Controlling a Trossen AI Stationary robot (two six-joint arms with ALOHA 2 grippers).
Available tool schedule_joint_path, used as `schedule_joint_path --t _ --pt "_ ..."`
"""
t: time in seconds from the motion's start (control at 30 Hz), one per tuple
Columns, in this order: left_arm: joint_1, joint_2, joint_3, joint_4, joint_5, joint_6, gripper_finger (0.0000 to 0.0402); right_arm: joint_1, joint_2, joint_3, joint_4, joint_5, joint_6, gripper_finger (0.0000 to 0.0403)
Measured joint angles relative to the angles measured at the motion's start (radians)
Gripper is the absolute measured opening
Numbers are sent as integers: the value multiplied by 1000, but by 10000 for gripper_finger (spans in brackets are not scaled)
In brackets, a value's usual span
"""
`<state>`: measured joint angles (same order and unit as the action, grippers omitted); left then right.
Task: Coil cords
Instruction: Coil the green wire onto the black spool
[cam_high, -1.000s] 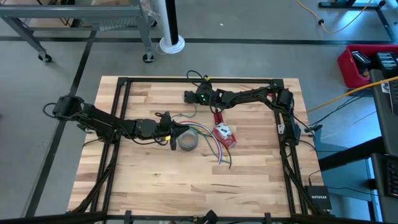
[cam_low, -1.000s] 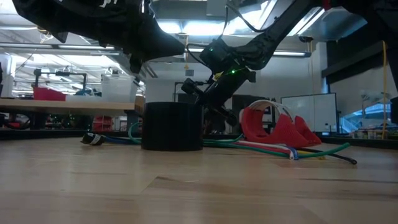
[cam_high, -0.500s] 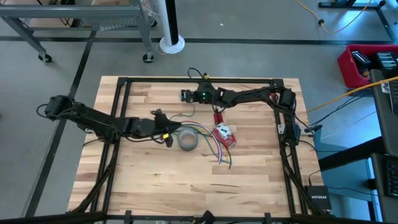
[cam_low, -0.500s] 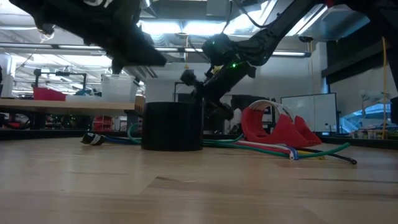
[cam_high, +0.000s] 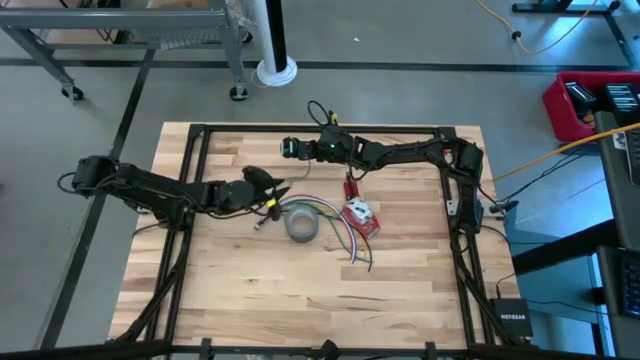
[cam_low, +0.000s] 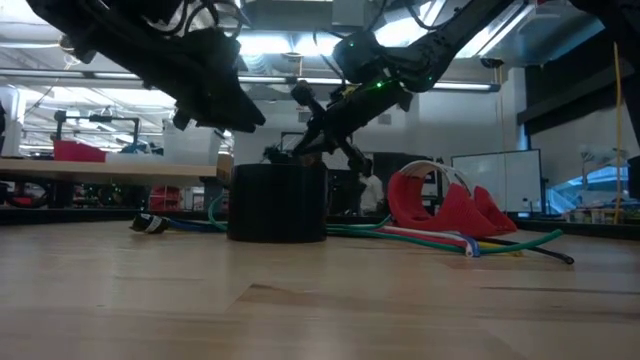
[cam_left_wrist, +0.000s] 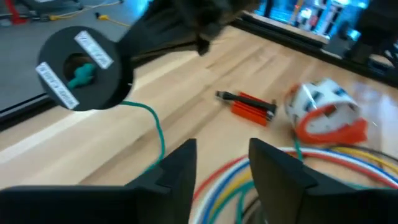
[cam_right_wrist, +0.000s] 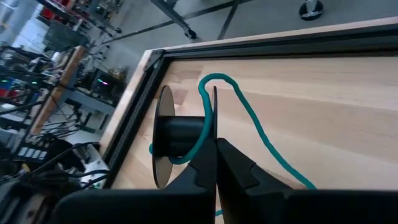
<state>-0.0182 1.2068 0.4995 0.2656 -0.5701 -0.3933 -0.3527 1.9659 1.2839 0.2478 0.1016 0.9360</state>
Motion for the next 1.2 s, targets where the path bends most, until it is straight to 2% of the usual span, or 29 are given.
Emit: schedule_joint_path --t 0.23,0.47,0.57,0.67,0.93,1.1,1.2 --pt "85 15 0 -22 -2 -30 159 0 0 0 59 -52 0 1" --pt "135 143 0 -27 -6 -159 159 0 -1 0 123 -106 1 1" --pt "136 185 -1 -20 -53 -228 158 0 -1 0 156 -120 1 1" --pt "122 198 -1 -20 -108 -231 150 0 -4 0 175 -127 1 1" --pt "110 191 -1 39 -132 -71 123 0 -86 0 168 -180 -62 1" --pt "100 191 -1 204 -130 83 111 7 -153 0 168 -292 -94 1" --pt "78 190 -1 275 -133 156 103 21 -178 0 151 -324 -125 1"
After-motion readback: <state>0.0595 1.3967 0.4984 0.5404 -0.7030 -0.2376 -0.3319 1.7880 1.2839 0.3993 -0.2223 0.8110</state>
